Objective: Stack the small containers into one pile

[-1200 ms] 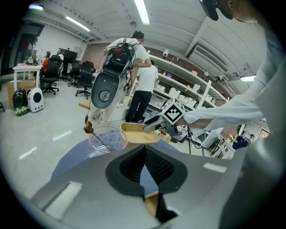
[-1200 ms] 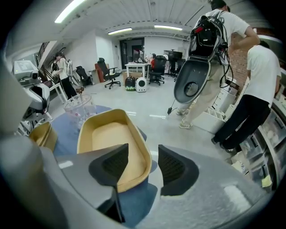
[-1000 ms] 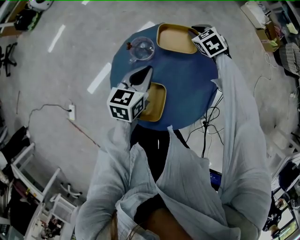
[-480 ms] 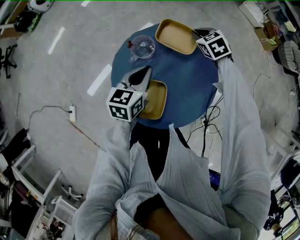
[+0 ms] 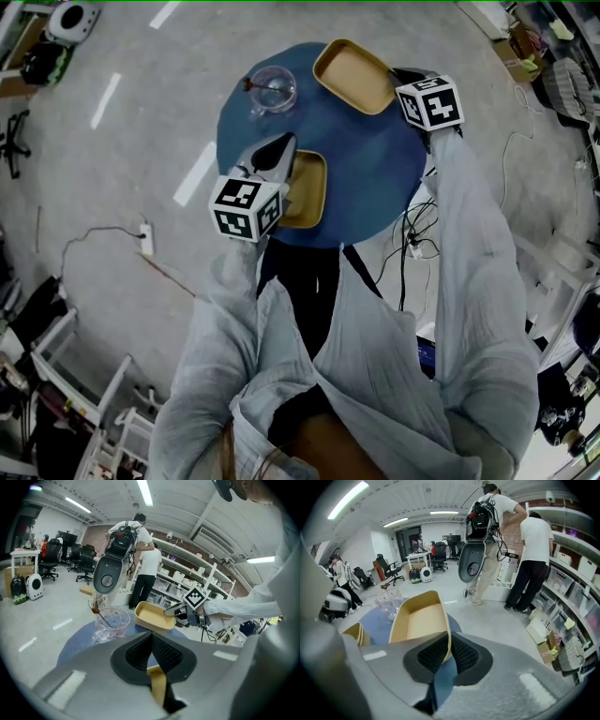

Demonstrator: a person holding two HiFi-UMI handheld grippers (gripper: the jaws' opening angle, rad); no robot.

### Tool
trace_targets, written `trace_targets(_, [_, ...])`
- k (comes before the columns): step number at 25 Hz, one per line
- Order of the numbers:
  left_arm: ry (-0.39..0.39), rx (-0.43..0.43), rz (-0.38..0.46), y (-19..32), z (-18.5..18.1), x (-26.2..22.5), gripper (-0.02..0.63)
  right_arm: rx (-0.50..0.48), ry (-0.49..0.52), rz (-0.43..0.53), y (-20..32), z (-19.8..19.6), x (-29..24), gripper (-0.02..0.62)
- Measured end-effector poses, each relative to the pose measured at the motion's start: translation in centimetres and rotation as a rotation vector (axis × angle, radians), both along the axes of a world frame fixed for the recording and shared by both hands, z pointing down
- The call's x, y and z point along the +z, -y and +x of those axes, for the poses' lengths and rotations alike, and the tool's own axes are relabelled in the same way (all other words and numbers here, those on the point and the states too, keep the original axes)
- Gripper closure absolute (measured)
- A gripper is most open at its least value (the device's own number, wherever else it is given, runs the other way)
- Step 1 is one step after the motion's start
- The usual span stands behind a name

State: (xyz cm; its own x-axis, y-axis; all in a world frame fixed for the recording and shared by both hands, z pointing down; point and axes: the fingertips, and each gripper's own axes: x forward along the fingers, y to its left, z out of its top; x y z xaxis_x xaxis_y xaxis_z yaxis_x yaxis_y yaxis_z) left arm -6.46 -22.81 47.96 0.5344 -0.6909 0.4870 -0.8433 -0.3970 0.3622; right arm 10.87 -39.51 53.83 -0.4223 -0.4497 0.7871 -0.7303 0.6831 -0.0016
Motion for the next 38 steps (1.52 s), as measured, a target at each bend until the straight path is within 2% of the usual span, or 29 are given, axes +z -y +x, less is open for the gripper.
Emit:
trace_targets(3, [0.003,0.020,0.006,-0.6,0.2,-0.3,0.592,0.063,0.038,-0.009,-1.5,1.0,-0.8,0.569])
trace_targets(8, [0.006,0.047,0.019,-1.4,0.2,-0.8,0.592,0.213,0.147,-0.078,-4.8,2.2,-1.4,0.569])
trace_targets(15, [0.010,0.078,0.054,-2.8,-0.1,-2.5,0.592,0.301,0.172,-0.052,-9.6,2.3,-3.8,0.569])
trace_targets(19, [0.013,0.088,0.067,-3.6,-0.4,-3.2,0.592,0.383,0.245,-0.056,-12.5,1.5,-5.2,0.569])
trace_targets(25, [0.002,0.056,0.078,-5.3,-1.9,-4.3,0.591,0.469,0.347,-0.048,-16.4,-0.4,-7.0,0.569])
trace_targets(33, [0.011,0.017,0.047,-8.5,-4.2,-3.2,0.592,0.606,0.433,-0.103,-22.0,-2.1,-5.5,0.569])
trace_targets(38, [0.009,0.009,0.007,-10.1,-4.7,-1.8,0.592,0.688,0.424,-0.130,-25.0,-2.2,-4.0,0.569])
